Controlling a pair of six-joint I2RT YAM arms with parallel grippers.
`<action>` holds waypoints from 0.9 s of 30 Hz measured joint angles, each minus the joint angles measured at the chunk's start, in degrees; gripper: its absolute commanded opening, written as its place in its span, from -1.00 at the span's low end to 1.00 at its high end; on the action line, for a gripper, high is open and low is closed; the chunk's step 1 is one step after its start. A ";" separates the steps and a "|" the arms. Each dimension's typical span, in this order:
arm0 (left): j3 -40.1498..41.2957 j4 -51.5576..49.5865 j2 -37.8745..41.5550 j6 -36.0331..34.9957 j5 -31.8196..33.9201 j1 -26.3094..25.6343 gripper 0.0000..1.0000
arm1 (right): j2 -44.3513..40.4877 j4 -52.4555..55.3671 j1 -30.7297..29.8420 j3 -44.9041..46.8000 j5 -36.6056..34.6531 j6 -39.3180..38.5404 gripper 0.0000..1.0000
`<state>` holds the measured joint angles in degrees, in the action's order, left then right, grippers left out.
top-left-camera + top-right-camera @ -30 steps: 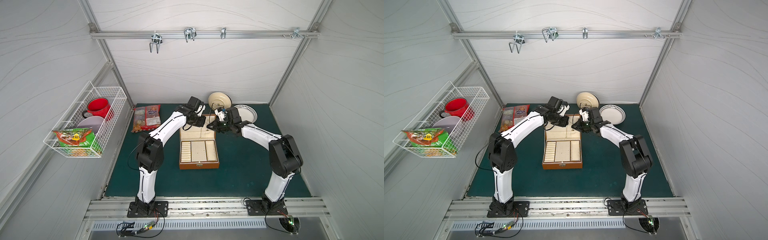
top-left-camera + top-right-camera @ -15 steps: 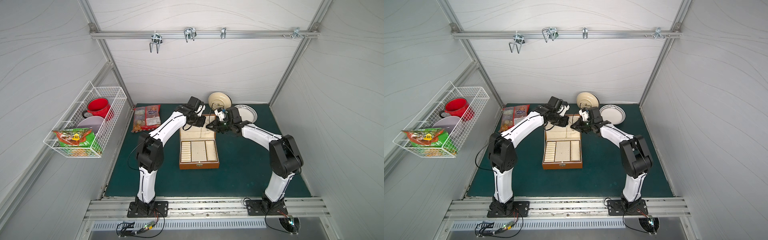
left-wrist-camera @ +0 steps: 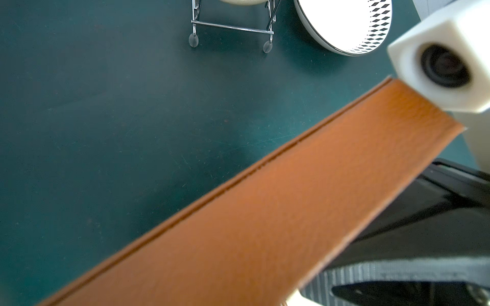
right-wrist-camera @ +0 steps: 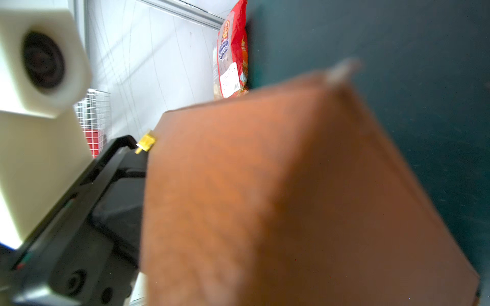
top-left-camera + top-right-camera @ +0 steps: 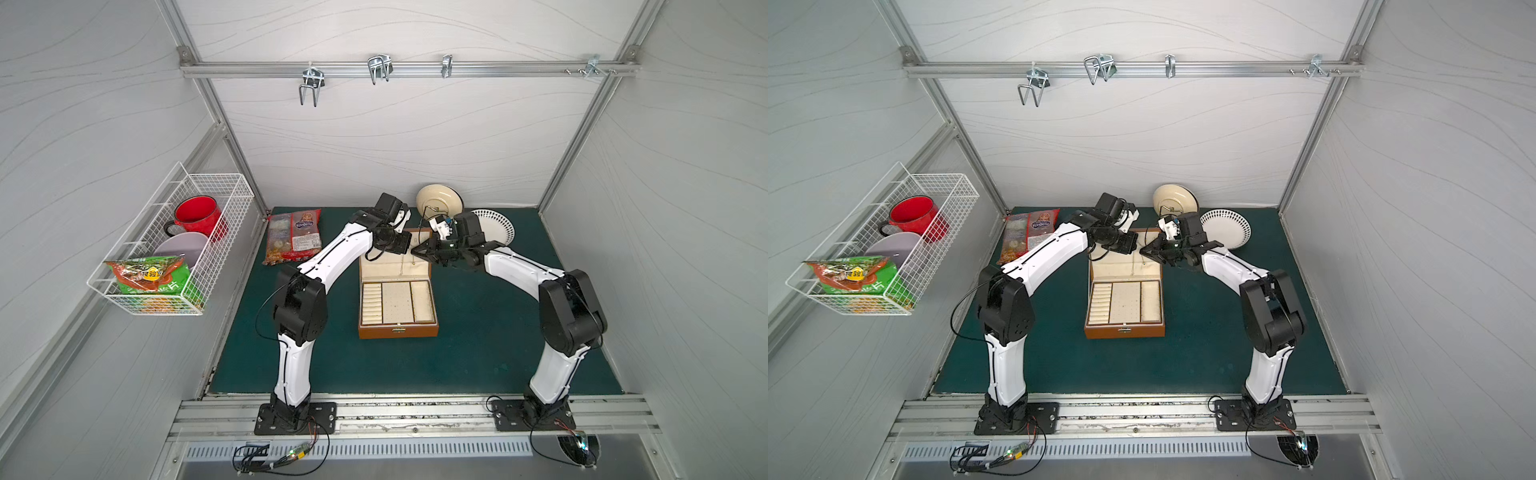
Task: Put jewelry chain into jewelry box
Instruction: Hang the necklace on the jewelry box clasp.
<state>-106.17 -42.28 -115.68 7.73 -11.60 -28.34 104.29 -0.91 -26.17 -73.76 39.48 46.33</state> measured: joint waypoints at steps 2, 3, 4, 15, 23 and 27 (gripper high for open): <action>0.00 0.00 0.00 0.00 0.00 0.00 -1.00 | 0.00 -0.37 0.02 0.00 0.24 0.35 -0.79; 0.00 0.00 0.00 0.00 0.00 0.00 -1.00 | 0.00 -0.35 0.02 0.00 0.20 0.28 -0.78; 0.00 0.00 0.00 0.00 0.02 0.00 -1.00 | 0.00 -0.28 0.02 0.02 0.17 0.13 -0.78; 0.00 0.00 0.00 0.00 0.02 0.00 -1.00 | 0.02 3.76 -0.11 0.81 -3.80 -6.10 -0.28; 0.00 -0.02 0.00 0.00 0.07 0.07 -0.62 | 0.02 6.32 -0.33 0.98 -6.84 -8.98 -0.23; 0.04 -0.44 0.02 0.28 0.20 0.07 -0.43 | -0.15 6.71 -0.37 1.16 -8.02 -9.99 -0.23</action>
<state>-106.13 -42.72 -115.66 8.01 -11.40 -28.27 104.14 5.80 -26.55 -72.60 31.46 36.34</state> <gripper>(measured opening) 0.270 0.385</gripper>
